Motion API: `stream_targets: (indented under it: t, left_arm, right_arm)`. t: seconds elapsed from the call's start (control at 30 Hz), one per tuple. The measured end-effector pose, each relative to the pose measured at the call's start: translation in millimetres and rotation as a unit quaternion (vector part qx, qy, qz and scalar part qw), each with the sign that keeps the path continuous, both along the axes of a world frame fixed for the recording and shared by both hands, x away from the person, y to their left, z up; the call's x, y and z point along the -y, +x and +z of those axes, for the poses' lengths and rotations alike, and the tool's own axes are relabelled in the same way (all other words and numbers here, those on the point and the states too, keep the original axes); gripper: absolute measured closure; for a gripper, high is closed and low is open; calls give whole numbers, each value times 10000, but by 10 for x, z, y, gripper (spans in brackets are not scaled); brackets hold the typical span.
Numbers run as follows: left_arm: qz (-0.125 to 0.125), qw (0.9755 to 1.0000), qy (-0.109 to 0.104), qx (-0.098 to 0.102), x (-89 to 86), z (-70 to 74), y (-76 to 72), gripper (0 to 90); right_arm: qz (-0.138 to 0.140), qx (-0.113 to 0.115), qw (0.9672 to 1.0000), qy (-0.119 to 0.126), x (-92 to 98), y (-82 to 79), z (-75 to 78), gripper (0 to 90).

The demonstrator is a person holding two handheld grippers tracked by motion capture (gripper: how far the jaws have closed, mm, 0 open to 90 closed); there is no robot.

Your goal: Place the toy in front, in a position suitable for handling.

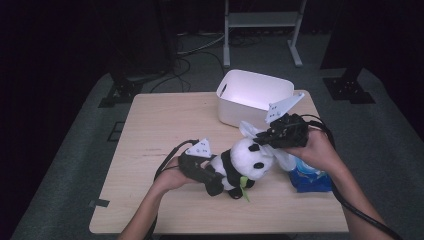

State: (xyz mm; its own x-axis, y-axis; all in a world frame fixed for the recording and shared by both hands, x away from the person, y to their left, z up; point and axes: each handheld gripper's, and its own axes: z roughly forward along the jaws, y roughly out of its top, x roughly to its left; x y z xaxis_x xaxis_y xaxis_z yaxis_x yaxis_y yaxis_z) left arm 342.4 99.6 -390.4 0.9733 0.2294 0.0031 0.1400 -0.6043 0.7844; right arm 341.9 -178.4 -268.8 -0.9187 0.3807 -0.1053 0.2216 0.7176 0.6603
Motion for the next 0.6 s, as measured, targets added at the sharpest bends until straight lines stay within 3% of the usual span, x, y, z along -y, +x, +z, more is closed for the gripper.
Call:
stream_targets:
  t: [0.27,0.6]
  left_arm:
    - [-1,9999,106,23,-52,43,-11,378]
    - [-87,9997,200,56,-52,85,-37,377]
  right_arm:
    - [91,75,9998,-148,-90,-18,45,833]
    - [202,115,9997,-18,-131,-40,81,834]
